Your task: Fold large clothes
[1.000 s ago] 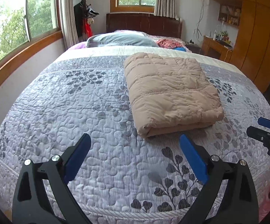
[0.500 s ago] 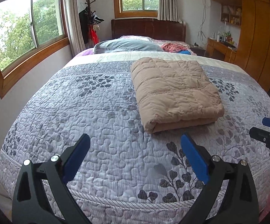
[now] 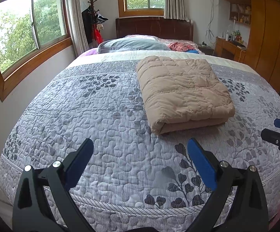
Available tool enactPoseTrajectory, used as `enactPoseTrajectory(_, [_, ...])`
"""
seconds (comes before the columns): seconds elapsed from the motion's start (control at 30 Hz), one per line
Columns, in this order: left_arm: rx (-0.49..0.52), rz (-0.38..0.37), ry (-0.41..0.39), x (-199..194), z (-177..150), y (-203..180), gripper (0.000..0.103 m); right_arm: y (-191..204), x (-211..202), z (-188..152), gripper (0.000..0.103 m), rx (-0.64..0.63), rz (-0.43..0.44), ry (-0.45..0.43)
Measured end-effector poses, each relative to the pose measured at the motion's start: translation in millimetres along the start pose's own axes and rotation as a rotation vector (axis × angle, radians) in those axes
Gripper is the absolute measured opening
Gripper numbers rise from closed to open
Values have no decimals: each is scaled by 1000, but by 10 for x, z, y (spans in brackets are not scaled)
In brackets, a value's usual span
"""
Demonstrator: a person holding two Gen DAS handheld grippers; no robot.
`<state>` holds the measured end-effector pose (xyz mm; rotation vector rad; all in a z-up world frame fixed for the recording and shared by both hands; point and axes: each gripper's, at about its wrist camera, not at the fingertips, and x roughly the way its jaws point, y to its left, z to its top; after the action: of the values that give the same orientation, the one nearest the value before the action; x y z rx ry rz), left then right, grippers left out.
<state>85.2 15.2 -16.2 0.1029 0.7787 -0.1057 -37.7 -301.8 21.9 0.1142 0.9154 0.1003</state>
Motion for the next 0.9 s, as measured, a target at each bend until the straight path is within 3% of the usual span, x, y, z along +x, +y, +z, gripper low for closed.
enactPoseTrajectory(0.9, [3,-20,13,15,4,-11,97,-1,45,9,99,-14,2,10])
